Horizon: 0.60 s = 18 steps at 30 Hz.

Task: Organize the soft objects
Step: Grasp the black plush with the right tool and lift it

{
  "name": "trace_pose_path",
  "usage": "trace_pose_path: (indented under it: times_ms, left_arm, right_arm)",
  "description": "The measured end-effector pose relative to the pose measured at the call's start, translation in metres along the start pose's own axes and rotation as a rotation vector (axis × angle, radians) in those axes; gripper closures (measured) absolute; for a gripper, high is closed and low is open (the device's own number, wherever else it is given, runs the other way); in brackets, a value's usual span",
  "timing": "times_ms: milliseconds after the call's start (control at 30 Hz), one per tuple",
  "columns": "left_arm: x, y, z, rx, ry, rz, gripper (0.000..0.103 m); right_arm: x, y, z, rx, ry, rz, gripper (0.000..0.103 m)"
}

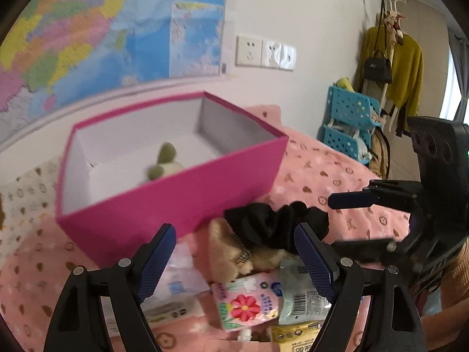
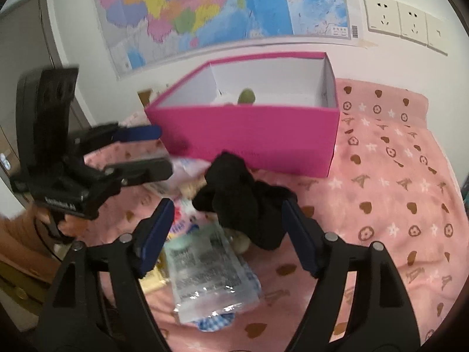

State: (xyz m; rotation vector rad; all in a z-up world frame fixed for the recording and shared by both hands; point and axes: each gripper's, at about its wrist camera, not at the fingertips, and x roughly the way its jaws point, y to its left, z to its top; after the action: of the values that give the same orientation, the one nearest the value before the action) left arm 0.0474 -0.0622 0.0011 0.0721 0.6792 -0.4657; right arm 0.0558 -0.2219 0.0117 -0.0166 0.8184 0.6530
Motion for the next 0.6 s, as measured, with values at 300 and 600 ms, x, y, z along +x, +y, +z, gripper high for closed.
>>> trace_pose_path:
  times_ms: [300,600]
  left_arm:
    - [0.010,0.017,0.001,-0.054,0.040,0.007,0.019]
    - [0.010,0.023,0.008,-0.073,0.034,-0.012,0.019]
  right_arm:
    - [0.030,-0.008,0.006,-0.041,0.011,-0.070,0.056]
    - [0.010,-0.026,0.024,0.051,-0.056,0.010,0.088]
